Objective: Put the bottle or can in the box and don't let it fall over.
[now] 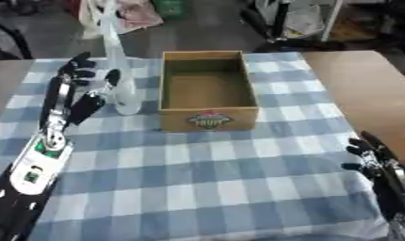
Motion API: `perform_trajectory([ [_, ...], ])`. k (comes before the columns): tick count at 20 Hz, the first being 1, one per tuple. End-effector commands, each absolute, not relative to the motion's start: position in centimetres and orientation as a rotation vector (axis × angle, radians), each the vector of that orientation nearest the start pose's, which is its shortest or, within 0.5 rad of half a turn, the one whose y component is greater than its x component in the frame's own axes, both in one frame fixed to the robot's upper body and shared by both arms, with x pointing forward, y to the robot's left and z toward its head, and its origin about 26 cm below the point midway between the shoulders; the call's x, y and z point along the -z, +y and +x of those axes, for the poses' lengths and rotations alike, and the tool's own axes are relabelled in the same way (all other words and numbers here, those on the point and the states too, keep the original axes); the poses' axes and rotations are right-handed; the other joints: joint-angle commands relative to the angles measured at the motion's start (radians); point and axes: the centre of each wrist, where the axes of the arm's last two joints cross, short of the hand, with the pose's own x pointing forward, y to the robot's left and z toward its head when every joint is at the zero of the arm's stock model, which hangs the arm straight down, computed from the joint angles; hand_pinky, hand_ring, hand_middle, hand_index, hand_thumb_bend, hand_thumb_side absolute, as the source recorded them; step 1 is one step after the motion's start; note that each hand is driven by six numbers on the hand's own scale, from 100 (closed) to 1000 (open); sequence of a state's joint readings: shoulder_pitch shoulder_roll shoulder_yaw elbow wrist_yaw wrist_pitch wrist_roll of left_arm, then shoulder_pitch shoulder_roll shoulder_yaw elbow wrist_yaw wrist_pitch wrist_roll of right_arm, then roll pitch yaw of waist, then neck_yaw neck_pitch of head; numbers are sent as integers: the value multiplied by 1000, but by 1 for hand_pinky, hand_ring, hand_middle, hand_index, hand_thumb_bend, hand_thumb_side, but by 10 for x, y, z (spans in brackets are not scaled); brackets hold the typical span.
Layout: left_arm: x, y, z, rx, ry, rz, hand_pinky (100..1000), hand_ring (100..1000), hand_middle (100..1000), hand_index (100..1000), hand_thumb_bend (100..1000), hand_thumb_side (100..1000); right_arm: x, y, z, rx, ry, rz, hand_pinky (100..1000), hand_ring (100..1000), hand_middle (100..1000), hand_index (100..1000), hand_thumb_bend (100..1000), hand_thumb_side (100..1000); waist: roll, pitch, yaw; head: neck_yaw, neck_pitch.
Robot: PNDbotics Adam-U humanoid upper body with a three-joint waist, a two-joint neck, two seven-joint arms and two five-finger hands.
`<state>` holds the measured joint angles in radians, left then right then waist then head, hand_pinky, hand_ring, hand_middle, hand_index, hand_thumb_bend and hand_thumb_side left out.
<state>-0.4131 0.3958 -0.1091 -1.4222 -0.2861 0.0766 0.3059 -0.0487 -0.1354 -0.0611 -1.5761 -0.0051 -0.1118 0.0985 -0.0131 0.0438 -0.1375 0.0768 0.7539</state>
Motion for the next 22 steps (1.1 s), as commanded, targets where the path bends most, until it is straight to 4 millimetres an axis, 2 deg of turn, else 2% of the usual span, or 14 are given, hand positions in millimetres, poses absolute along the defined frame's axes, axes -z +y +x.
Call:
perform_trajectory([
  [1, -109, 292, 382, 335, -1803, 771, 755, 754, 755, 921, 572, 714, -15, -288, 291, -175, -1746, -71, 666, 865, 820, 962, 100, 671, 3, -12, -4, 3, -6],
  [11, -107, 297, 414, 313, -1733, 773, 741, 737, 736, 919, 547, 733, -13, -287, 290, -180, -1742, -59, 666, 865, 820, 962, 100, 666, -2, -12, -25, 10, -8],
  [22, -133, 303, 447, 348, -1743, 813, 739, 736, 732, 919, 535, 747, -11, -284, 289, -190, -1738, -44, 667, 866, 820, 963, 100, 670, -5, -6, -56, 24, -6],
])
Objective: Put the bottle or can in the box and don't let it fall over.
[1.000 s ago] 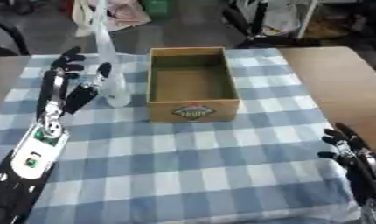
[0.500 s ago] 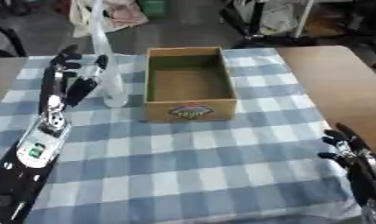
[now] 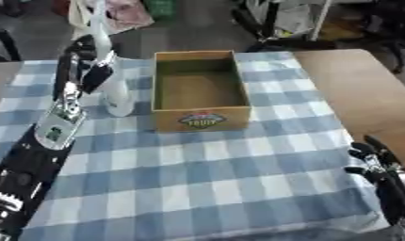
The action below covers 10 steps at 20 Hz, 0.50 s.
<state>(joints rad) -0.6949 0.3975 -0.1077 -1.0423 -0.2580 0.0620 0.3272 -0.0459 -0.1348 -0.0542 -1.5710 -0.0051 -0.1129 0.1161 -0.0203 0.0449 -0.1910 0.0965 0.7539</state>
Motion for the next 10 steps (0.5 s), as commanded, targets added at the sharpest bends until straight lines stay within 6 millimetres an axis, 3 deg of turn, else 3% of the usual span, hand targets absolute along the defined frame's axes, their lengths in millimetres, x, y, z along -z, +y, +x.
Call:
perform_trajectory([
  [1, -136, 303, 449, 350, -1745, 819, 739, 736, 732, 919, 532, 750, -11, -284, 289, -191, -1737, -44, 667, 866, 820, 963, 100, 670, 3, -7, -5, 5, -5],
  [10, -144, 316, 463, 290, -1722, 887, 740, 740, 733, 917, 515, 750, -10, -283, 289, -202, -1731, -33, 667, 866, 819, 963, 100, 672, 8, -8, -27, 12, -1],
])
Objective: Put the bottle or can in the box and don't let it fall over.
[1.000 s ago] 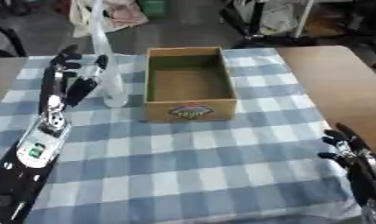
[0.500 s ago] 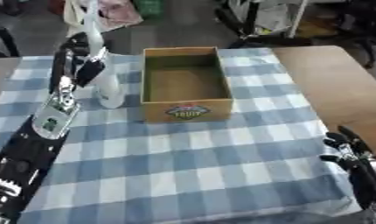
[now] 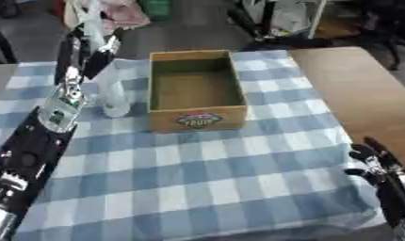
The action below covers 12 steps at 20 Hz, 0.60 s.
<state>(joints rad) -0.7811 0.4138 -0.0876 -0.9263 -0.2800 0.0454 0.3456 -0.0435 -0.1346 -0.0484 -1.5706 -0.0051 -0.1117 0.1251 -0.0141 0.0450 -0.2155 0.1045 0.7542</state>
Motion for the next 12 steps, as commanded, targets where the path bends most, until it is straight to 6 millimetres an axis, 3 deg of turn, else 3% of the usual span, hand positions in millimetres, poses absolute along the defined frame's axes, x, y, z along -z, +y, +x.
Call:
perform_trajectory([
  [1, -143, 318, 464, 280, -1716, 897, 740, 740, 733, 917, 512, 750, -10, -283, 289, -204, -1730, -32, 667, 866, 818, 963, 100, 672, 2, -8, -6, 6, -1],
  [12, -150, 336, 472, 216, -1725, 916, 738, 740, 727, 917, 514, 756, -12, -280, 291, -227, -1737, -18, 668, 867, 816, 964, 100, 675, 4, 7, -36, 15, -6],
])
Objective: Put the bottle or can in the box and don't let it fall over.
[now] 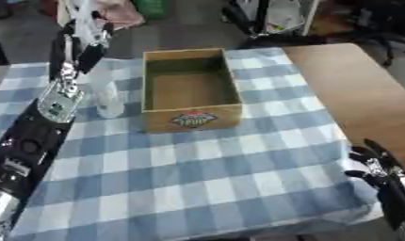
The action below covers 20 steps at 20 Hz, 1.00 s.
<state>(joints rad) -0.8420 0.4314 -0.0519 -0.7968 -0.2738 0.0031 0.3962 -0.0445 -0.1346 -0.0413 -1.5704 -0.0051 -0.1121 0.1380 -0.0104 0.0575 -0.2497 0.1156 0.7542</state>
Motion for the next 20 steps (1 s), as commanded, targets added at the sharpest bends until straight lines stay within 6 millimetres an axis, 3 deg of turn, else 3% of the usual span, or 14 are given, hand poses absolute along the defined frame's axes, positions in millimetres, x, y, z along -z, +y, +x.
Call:
perform_trajectory([
  [1, -152, 337, 472, 215, -1731, 916, 737, 738, 726, 916, 513, 756, -12, -280, 291, -229, -1738, -18, 668, 867, 816, 964, 100, 676, 0, -4, -4, 4, -7],
  [8, -167, 339, 475, 229, -1750, 896, 737, 738, 722, 911, 519, 772, -12, -280, 291, -237, -1741, -16, 668, 867, 816, 965, 100, 677, -6, 1, -7, 6, -12],
  [20, -174, 334, 478, 315, -1714, 750, 729, 731, 713, 904, 490, 794, -12, -280, 292, -245, -1745, -10, 669, 868, 816, 965, 100, 677, -12, 8, -12, 12, -16],
])
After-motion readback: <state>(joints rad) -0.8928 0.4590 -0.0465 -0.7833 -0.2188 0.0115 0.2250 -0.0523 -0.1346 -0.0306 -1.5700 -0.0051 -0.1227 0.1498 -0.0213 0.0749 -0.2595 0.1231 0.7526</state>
